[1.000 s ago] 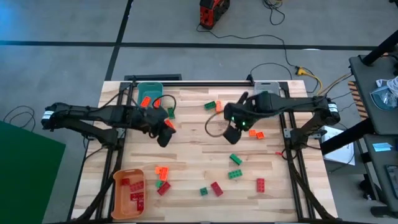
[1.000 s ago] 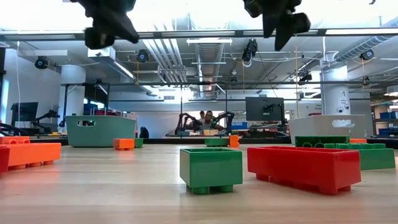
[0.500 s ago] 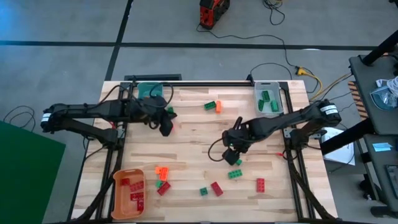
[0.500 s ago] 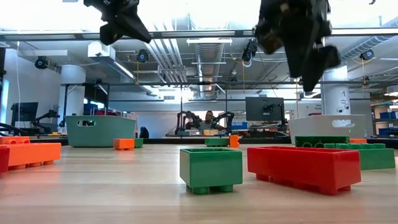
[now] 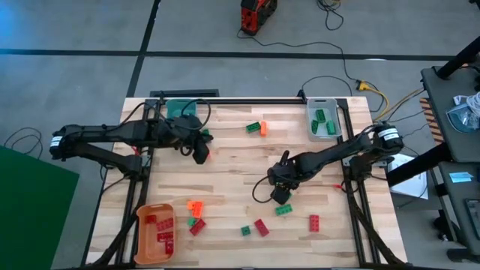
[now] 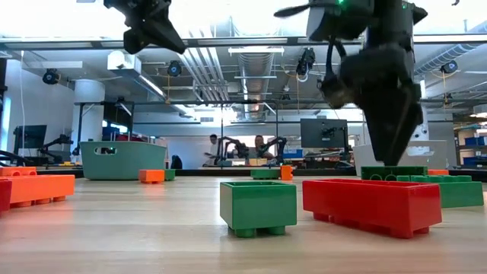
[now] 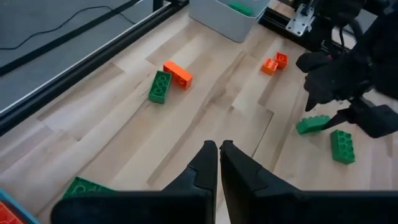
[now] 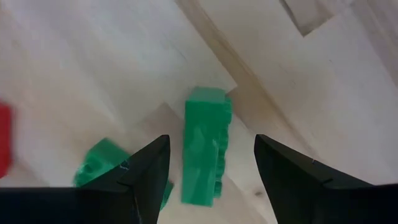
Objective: Sort blocks
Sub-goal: Put the green game piece into the gray bin
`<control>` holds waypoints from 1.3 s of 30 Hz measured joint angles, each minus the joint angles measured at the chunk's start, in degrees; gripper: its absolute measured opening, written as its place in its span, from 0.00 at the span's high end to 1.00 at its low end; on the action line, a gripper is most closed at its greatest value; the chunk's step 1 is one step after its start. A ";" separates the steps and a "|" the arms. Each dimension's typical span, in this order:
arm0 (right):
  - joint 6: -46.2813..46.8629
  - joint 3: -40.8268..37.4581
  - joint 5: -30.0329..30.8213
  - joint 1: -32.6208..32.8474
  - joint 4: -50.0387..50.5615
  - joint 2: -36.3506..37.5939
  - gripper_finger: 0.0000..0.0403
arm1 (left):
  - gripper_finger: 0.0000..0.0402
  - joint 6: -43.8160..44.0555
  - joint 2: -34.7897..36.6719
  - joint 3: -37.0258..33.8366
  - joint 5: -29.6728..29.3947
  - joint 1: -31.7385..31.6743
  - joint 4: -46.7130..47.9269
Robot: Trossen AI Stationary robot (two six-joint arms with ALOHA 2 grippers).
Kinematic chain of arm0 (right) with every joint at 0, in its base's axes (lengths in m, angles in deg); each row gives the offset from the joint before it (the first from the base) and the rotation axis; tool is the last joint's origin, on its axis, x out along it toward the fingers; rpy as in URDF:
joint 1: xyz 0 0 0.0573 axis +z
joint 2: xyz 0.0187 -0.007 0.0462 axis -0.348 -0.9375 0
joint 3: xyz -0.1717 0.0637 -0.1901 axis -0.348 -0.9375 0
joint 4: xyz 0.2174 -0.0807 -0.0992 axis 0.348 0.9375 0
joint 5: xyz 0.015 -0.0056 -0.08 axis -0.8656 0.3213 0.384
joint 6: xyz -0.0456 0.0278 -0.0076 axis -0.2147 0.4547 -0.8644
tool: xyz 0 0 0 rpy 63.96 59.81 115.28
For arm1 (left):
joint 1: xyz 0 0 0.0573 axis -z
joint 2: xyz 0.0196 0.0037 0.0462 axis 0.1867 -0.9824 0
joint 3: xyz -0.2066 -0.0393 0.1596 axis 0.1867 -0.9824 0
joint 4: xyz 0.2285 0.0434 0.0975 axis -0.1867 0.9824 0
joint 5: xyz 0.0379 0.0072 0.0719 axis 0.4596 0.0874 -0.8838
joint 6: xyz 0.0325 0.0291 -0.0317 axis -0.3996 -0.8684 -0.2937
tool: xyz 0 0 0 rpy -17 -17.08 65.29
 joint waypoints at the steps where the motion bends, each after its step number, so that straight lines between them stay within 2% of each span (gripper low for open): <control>1: -0.10 -0.04 0.53 0.11 -0.05 -0.67 0.44 | 1.00 0.01 -0.15 -0.02 0.00 0.00 0.00; 7: -3.09 -0.12 0.90 0.11 -1.75 -4.60 0.48 | 1.00 -0.59 -1.04 -0.04 -0.02 0.00 -0.10; 10: -4.17 -0.05 0.90 0.11 -2.35 -6.01 0.53 | 1.00 -1.06 -1.29 -0.04 -0.04 0.00 -0.10; 16: -4.61 -0.12 1.26 0.07 -2.22 -5.73 0.79 | 1.00 -1.30 -1.32 -0.04 -0.17 0.00 -0.12; 24: -2.68 1.30 -0.05 -1.38 -1.26 -0.72 0.79 | 1.00 -1.57 -1.32 -0.06 -3.01 0.00 -0.14; 27: -1.20 3.39 -5.16 -4.84 1.74 1.90 0.79 | 1.00 -1.55 -1.32 -0.07 -3.02 -0.04 -0.18; 29: -1.15 5.00 -6.50 -7.81 3.86 3.37 0.79 | 1.00 -1.55 -1.32 -0.07 -3.02 -0.04 -0.23; 32: -3.08 7.81 -6.14 -13.11 6.36 5.59 0.79 | 1.00 -1.55 -1.30 -0.07 -3.02 -0.04 -0.41; 39: -9.49 13.96 -2.17 -30.47 16.02 8.13 0.79 | 1.00 -1.50 -1.30 -0.07 -3.02 -0.04 -0.69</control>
